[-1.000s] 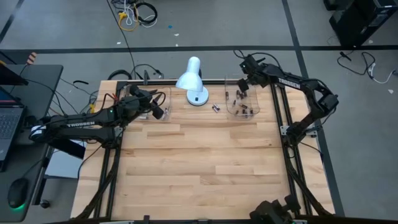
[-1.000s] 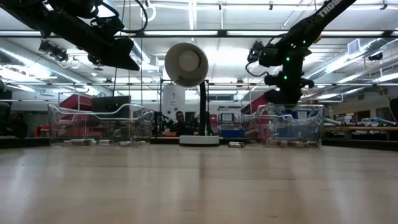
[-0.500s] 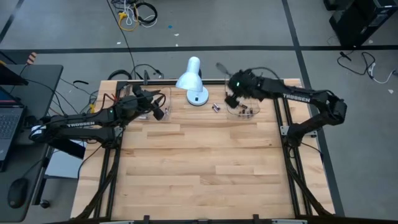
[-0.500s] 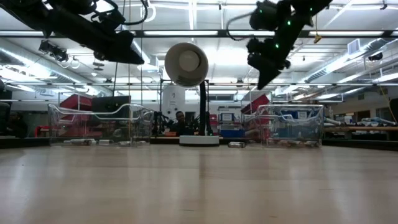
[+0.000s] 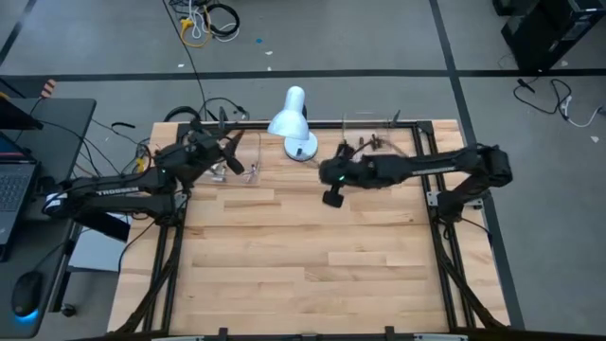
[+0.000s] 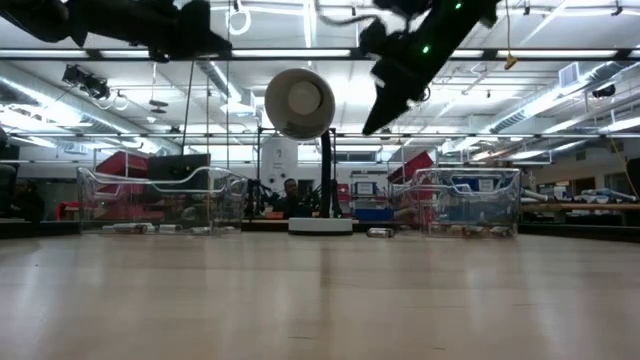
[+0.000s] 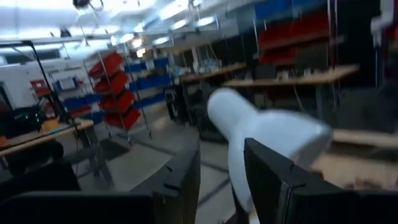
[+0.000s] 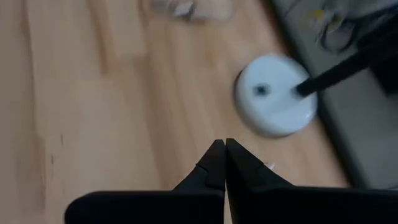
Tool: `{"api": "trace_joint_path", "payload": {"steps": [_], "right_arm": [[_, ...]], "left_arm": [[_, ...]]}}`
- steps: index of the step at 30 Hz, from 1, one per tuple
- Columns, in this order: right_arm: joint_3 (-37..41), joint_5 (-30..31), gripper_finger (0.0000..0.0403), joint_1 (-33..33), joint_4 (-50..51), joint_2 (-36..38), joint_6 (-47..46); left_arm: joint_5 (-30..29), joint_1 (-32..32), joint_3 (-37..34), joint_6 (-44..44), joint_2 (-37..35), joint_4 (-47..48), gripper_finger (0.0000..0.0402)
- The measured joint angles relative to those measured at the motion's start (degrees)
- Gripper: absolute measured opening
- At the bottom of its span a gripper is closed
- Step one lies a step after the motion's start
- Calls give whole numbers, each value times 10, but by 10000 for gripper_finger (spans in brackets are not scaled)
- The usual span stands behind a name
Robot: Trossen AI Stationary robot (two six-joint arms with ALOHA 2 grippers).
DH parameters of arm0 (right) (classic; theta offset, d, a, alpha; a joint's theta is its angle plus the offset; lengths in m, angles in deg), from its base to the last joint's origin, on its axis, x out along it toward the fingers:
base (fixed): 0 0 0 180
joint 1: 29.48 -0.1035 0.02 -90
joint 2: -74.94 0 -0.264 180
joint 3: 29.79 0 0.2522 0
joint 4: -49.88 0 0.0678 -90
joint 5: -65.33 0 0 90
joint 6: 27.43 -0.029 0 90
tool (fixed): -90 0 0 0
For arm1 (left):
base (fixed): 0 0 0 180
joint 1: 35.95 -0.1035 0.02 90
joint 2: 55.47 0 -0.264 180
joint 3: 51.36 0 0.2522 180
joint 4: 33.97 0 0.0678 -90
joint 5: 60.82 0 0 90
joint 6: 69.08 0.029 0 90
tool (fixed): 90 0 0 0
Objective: Sort batteries
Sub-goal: Put the silver battery in the transparent bin
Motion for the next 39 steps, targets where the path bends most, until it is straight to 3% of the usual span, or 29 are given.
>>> {"api": "trace_joint_path", "payload": {"steps": [7, 14, 22, 31, 39], "right_arm": [[-88, 5, 0, -1, 119, -121, -35], [-133, -1, 0, -3, 190, -173, 212], [-133, -3, 0, 28, 208, -187, 343], [-84, 45, 0, 50, 112, -188, 354], [-68, 64, 0, 50, 99, -188, 339]], "left_arm": [[0, 7, 0, -2, -38, -43, 122], [0, 7, 0, -4, -74, -23, 122], [0, 7, 0, -4, -94, 24, 122], [-25, 6, 0, 6, -94, 51, 122], [-41, 6, 0, 23, -93, 51, 122]]}}
